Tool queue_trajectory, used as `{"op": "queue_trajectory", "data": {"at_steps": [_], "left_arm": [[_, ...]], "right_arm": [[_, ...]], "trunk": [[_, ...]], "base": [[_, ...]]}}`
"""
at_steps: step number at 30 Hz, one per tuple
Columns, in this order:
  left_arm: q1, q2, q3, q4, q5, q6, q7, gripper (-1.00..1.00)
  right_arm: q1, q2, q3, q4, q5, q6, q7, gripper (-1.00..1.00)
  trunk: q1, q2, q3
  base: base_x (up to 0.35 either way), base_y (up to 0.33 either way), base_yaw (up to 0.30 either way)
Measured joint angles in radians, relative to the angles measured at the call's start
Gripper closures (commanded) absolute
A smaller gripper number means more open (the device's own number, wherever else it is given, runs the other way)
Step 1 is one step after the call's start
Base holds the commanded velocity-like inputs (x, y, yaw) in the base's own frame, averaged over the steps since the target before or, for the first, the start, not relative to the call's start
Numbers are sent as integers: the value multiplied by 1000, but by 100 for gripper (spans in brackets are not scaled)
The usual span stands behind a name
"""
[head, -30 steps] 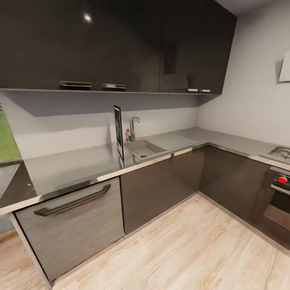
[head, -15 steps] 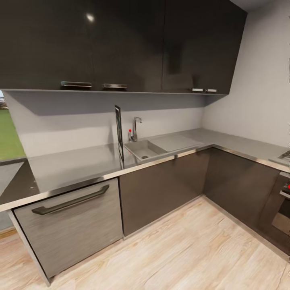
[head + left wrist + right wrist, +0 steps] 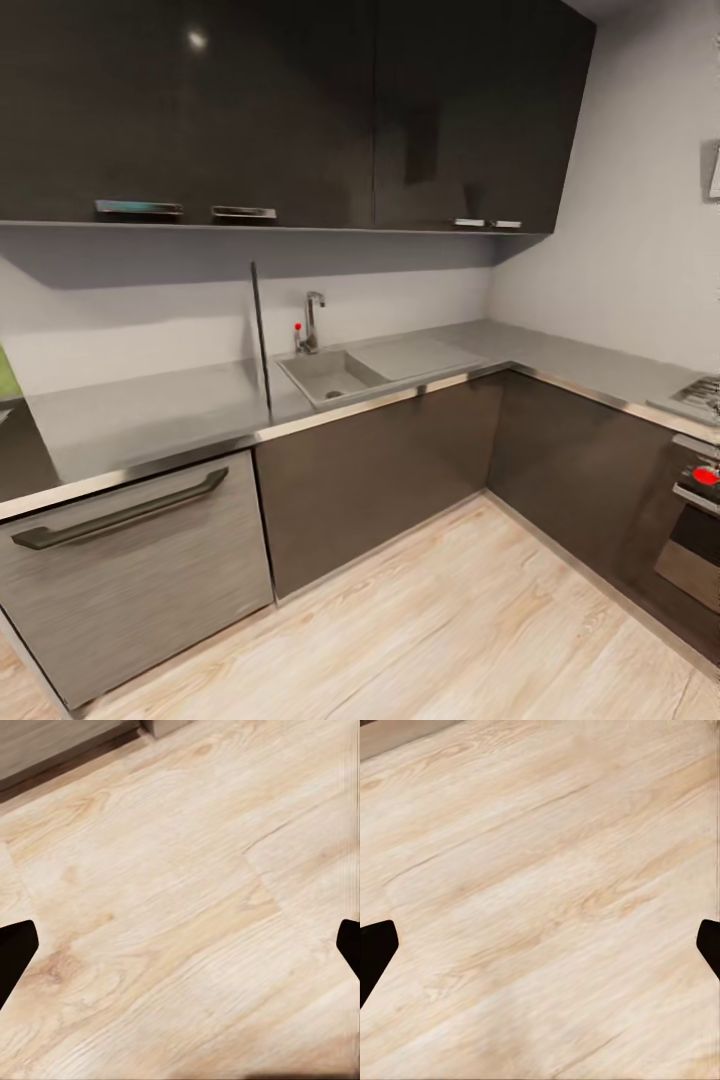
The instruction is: Pick up the poster from the kitchen countertop and hang it on one of the wall nails in the kitchen.
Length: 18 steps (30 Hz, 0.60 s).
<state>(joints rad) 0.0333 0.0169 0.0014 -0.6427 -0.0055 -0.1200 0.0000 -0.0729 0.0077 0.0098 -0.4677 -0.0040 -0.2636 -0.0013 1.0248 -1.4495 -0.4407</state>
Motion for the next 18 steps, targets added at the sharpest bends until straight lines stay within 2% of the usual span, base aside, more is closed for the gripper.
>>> {"op": "queue_trajectory", "data": {"at_steps": [9,13,18], "left_arm": [[0,0,0,0,0,-1,0,-100],[0,0,0,0,0,-1,0,-100],[0,0,4,0,1,-1,0,-100]], "right_arm": [[0,0,0,0,-1,0,-1,-100],[0,0,0,0,-1,0,-1,-100],[0,0,0,-2,-2,0,0,-100]], "trunk": [[0,0,0],[0,0,0],[0,0,0]], "base": [[117,-267,245],[51,-88,176],[12,-21,42]]}}
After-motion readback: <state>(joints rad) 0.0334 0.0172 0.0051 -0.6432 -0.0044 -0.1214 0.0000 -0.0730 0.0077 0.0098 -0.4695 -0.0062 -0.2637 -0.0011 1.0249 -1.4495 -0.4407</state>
